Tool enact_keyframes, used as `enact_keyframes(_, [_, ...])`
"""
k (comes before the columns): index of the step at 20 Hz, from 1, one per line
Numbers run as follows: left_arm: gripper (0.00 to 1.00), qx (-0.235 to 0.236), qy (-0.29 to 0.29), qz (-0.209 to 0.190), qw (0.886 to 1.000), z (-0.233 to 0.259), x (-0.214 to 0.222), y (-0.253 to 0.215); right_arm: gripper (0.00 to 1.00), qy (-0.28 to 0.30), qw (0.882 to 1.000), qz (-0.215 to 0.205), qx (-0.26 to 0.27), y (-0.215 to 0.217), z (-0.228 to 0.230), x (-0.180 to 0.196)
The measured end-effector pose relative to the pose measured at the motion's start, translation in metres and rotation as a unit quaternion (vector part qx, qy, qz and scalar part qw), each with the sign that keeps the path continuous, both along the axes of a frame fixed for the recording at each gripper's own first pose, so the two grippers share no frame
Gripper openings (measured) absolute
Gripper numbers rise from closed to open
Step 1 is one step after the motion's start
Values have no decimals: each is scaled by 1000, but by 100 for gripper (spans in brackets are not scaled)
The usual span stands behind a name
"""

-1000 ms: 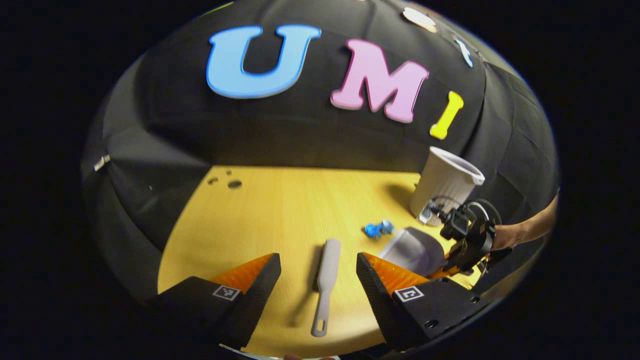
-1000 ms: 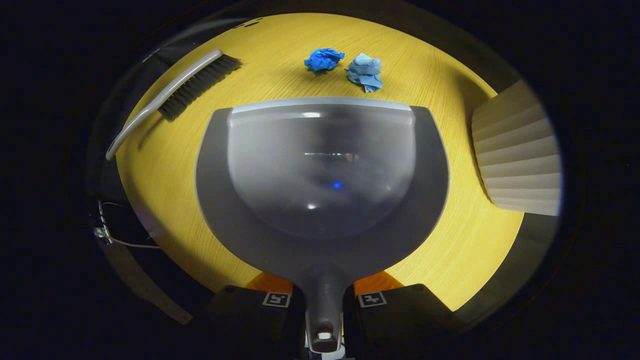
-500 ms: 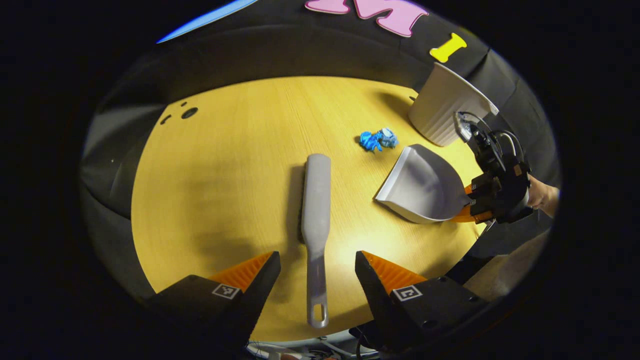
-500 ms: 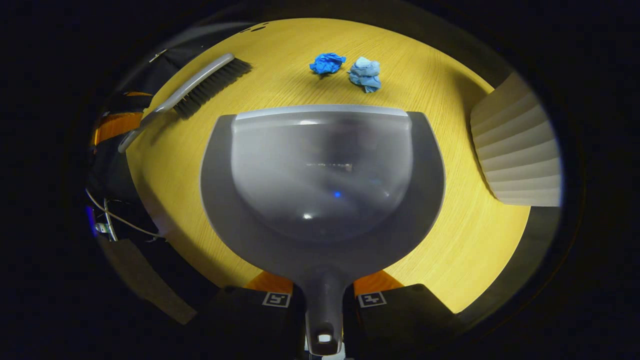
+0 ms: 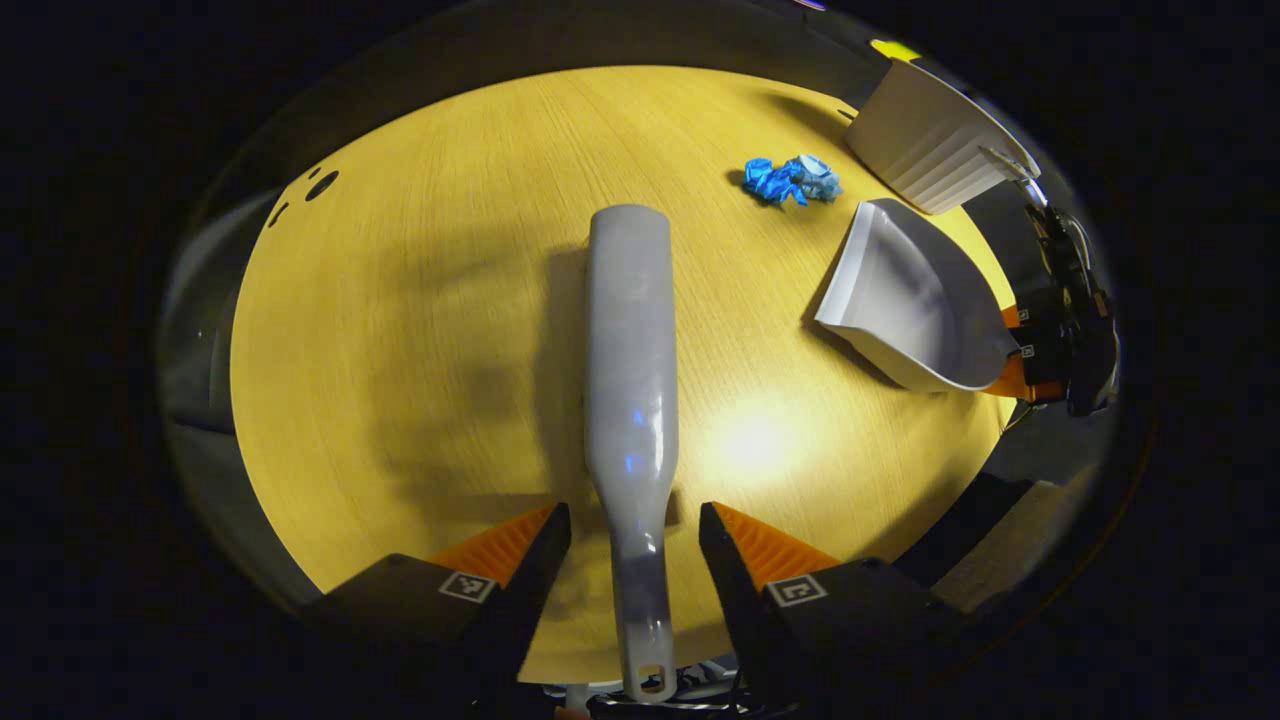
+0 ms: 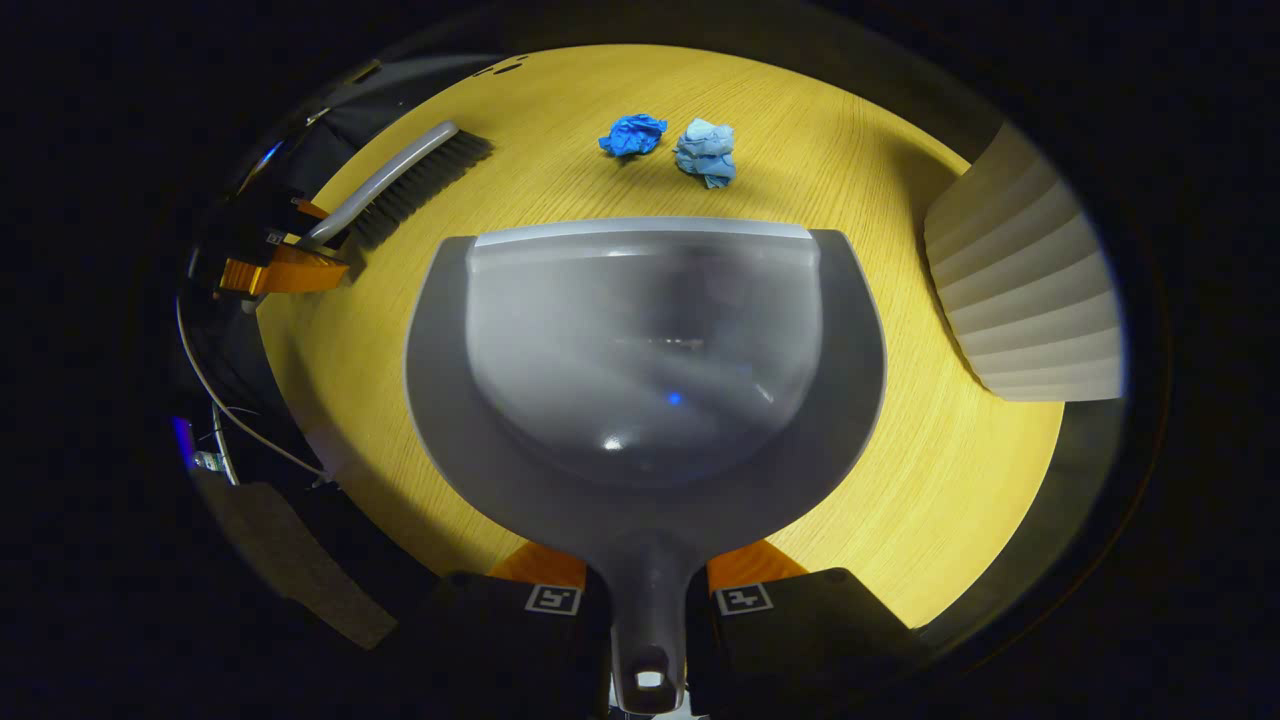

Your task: Pick up the small broom and dustpan from the desktop, sweep the trash into the dustpan with the broom, and then empty the trash into the garbage bin.

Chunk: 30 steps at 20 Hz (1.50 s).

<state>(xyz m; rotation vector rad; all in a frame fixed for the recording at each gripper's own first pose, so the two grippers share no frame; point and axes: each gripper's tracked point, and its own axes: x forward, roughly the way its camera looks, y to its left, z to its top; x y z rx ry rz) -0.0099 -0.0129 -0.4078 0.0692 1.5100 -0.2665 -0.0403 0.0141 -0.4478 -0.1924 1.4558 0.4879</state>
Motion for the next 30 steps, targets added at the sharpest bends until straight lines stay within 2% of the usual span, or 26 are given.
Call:
enact_keyframes(2, [63, 10, 3, -6, 1000, -3, 3, 2, 34, 0, 1000, -4, 4, 0, 0, 1])
enact_keyframes(4, [55, 20, 19, -8, 1000, -7, 1, 5, 34, 1, 1000, -8, 7, 1, 0, 3])
enact_keyframes(5, [47, 31, 22, -13, 999, -6, 3, 10, 34, 1, 1000, -8, 7, 1, 1, 2])
enact_keyframes(7, [26, 25, 20, -28, 999, -4, 5, 8, 34, 1, 1000, -8, 6, 1, 0, 2])
enact_keyframes(11, [25, 32, 0, -49, 998, 2, 16, 10, 34, 0, 1000, -7, 7, -1, 2, 1])
enact_keyframes(12, [25, 29, -7, -52, 998, 5, 21, 10, 37, -1, 1000, -7, 6, -1, 2, 1])
enact_keyframes(13, [24, 27, -11, -53, 998, 7, 28, 9, 34, -1, 1000, -7, 6, -1, 1, 1])
enact_keyframes(19, [22, 17, -43, -68, 997, 16, 77, 2, 34, -5, 1000, -13, 2, -1, 1, 1])
enact_keyframes(22, [22, 10, -58, -98, 993, 20, 105, -15, 34, 2, 999, -29, 12, 4, 6, 0])
enact_keyframes(27, [22, 11, -60, -146, 987, 3, 143, -41, 33, 8, 1000, -28, 1, 2, 7, -4])
enact_keyframes(28, [25, 11, -62, -157, 986, 1, 152, -44, 34, 8, 1000, -30, -1, 3, 6, -4])
enact_keyframes(30, [22, 9, -64, -180, 981, -3, 161, -55, 34, 10, 999, -34, -5, 2, 7, -3])
